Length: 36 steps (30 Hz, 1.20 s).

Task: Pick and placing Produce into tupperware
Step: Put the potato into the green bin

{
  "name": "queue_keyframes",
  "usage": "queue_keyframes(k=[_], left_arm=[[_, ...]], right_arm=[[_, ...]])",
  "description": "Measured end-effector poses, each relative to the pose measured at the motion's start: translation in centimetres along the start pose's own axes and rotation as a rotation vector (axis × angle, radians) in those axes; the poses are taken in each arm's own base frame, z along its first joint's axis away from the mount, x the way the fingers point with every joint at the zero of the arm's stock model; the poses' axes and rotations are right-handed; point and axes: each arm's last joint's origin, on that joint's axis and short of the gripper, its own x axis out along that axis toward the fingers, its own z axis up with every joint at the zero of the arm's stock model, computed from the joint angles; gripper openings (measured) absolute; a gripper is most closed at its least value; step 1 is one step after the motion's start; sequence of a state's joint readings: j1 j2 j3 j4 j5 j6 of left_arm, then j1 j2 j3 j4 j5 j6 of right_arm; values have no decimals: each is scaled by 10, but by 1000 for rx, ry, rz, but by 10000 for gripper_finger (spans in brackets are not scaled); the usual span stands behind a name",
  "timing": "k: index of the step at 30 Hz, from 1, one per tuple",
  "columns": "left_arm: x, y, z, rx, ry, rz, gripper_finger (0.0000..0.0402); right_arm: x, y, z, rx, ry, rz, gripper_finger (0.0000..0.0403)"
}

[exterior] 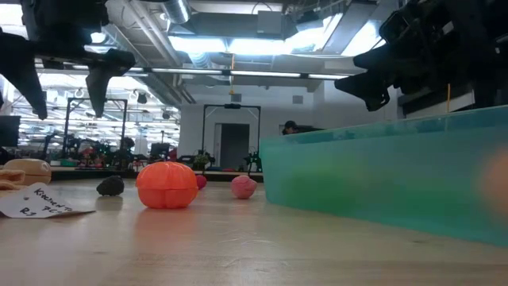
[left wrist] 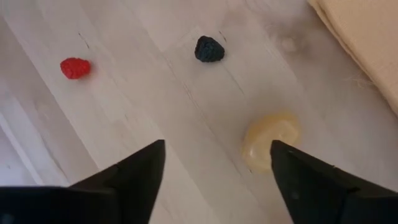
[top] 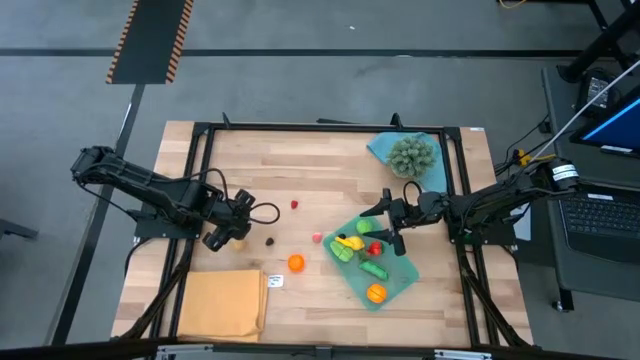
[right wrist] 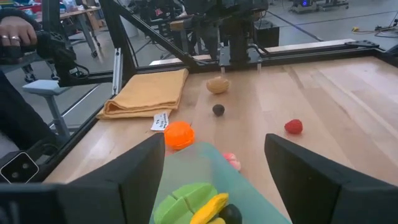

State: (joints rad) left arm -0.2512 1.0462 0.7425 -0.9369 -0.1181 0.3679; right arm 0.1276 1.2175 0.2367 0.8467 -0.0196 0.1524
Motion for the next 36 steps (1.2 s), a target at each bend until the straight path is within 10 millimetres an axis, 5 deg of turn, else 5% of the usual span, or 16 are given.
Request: queue_keyframes(k=[6, 14, 24, 36], left_arm=[[0, 0, 0, 8, -1, 0, 327], [0, 0, 1, -48, -8, 3, 333], [3, -13, 4, 197, 3, -98, 326], [45, -27, 19, 286, 202, -208, 325]], right_arm=[[0, 0, 0, -1, 0, 0, 278], [0, 0, 0, -3, -1, 0, 278], [0, 0, 0, 1, -4, 1, 278], [0, 1, 3, 2, -27, 5, 278]])
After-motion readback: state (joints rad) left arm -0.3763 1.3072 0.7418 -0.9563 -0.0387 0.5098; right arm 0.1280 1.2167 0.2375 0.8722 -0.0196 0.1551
